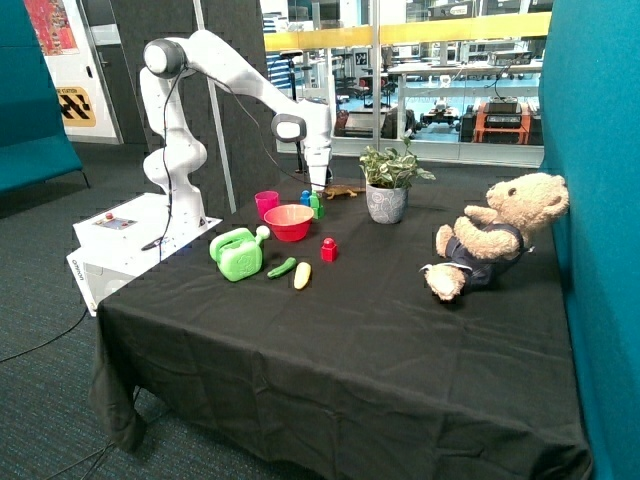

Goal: Stack green blocks

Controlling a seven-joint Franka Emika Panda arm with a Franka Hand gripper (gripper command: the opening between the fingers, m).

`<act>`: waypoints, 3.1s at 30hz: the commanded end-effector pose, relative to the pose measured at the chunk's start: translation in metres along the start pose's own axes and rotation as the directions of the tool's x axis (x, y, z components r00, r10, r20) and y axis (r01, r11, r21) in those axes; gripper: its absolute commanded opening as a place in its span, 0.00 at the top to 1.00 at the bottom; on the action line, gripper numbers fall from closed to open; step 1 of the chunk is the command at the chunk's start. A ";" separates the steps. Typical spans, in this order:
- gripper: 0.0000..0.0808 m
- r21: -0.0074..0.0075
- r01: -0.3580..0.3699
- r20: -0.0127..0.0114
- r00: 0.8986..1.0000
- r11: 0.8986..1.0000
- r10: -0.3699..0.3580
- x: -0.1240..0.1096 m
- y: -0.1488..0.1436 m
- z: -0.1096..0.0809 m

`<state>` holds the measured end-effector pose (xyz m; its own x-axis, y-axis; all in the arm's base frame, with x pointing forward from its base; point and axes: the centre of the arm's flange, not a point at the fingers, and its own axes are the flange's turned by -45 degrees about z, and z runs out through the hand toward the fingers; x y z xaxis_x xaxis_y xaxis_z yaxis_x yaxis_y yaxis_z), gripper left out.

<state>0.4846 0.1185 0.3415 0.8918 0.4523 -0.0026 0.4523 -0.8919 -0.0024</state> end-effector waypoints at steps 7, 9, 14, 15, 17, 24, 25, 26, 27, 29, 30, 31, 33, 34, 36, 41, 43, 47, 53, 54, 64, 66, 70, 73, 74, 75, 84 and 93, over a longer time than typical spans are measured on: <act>0.00 -0.002 0.010 -0.003 1.000 1.000 -0.010 0.008 -0.009 0.004; 0.00 -0.002 0.009 -0.003 1.000 1.000 -0.009 0.009 -0.008 0.004; 0.00 -0.002 0.001 -0.003 1.000 1.000 -0.001 0.008 -0.003 0.004; 0.00 -0.002 -0.002 -0.003 1.000 1.000 0.002 0.008 -0.002 0.004; 0.00 -0.002 -0.006 -0.003 1.000 1.000 0.006 0.007 0.001 0.004; 0.00 -0.002 -0.008 -0.003 1.000 1.000 0.008 0.003 0.009 -0.006; 0.00 -0.002 -0.007 -0.003 1.000 1.000 0.007 0.002 0.010 -0.008; 0.00 -0.002 -0.007 -0.003 1.000 1.000 0.006 0.003 0.011 -0.010; 0.00 -0.002 -0.007 -0.003 1.000 1.000 0.007 0.003 0.012 -0.013; 0.00 -0.002 -0.009 -0.003 1.000 1.000 0.009 0.004 0.015 -0.018; 0.00 -0.002 -0.010 -0.003 1.000 1.000 0.010 0.005 0.016 -0.020; 0.00 -0.002 -0.010 -0.003 1.000 1.000 0.010 0.005 0.018 -0.022; 0.00 -0.002 -0.009 -0.003 1.000 1.000 0.009 0.005 0.019 -0.026; 0.00 -0.002 -0.008 -0.003 1.000 1.000 0.008 0.005 0.020 -0.028; 0.00 -0.002 -0.006 -0.003 1.000 1.000 0.006 0.005 0.021 -0.031; 0.00 -0.002 -0.001 -0.003 1.000 1.000 0.001 0.004 0.023 -0.040; 0.00 -0.002 -0.001 -0.003 1.000 1.000 0.001 0.004 0.024 -0.045; 0.00 -0.002 -0.015 -0.003 1.000 1.000 0.015 0.002 0.030 -0.055; 0.00 -0.002 -0.044 -0.003 0.999 0.999 0.044 -0.005 0.045 -0.067; 0.00 -0.002 -0.052 -0.003 0.999 0.999 0.052 -0.007 0.048 -0.069; 0.00 -0.002 -0.107 -0.003 0.994 0.994 0.107 -0.034 0.074 -0.080; 0.00 -0.002 -0.119 -0.003 0.993 0.993 0.119 -0.041 0.079 -0.079; 0.00 -0.002 -0.149 -0.003 0.989 0.989 0.149 -0.052 0.089 -0.078; 0.00 -0.002 -0.164 -0.003 0.986 0.986 0.164 -0.061 0.096 -0.076; 0.00 -0.002 -0.159 -0.003 0.987 0.987 0.159 -0.063 0.098 -0.076; 0.00 -0.002 -0.174 -0.003 0.985 0.985 0.174 -0.065 0.100 -0.076; 0.00 -0.002 -0.206 -0.003 0.979 0.979 0.205 -0.085 0.121 -0.072; 0.00 -0.002 -0.243 -0.003 0.970 0.970 0.243 -0.106 0.138 -0.057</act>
<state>0.4632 -0.0271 0.4098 0.9650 0.2621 -0.0047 0.2621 -0.9650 -0.0080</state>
